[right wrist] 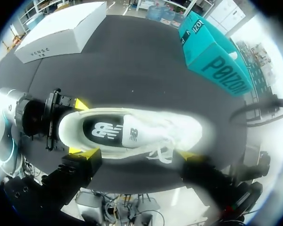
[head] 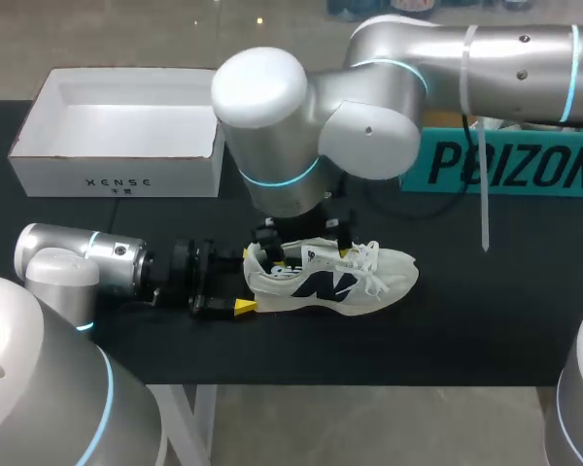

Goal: Take the shoe out of the shoebox, open the shoe tongue, remove and reinsert the insole, then place the shoe into the shoebox

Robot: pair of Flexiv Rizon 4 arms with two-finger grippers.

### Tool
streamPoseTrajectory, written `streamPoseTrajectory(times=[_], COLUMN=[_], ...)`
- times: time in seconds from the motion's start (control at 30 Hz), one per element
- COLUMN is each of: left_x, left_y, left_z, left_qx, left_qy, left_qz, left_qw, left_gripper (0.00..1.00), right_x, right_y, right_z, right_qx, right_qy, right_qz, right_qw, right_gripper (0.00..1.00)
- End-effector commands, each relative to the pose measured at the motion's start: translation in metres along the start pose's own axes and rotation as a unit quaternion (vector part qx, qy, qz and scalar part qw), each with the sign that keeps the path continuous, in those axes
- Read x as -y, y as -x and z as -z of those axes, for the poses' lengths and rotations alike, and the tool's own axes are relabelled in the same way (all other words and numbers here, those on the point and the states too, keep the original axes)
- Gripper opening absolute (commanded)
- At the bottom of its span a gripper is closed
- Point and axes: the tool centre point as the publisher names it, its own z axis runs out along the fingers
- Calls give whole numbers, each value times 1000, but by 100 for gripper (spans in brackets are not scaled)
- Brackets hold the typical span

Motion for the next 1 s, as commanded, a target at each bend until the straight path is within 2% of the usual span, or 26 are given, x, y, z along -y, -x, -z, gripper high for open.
streamPoseTrajectory(times=[0.03, 0.57, 1.0], left_x=[-4, -4, -4], left_y=[1, 1, 1], left_z=[-2, -2, -2], left_qx=[1, 1, 1], left_qy=[0, 0, 0], left_qz=[0, 0, 0], left_qw=[1000, 1000, 1000], left_gripper=[0, 0, 0], right_x=[-1, -14, -22], right_y=[-11, 0, 23], right_z=[-4, -33, -55], right_qx=[39, 100, 134], right_qy=[7, 20, 19], right_qz=[-2, -16, -29], right_qw=[999, 995, 990], right_gripper=[100, 100, 100])
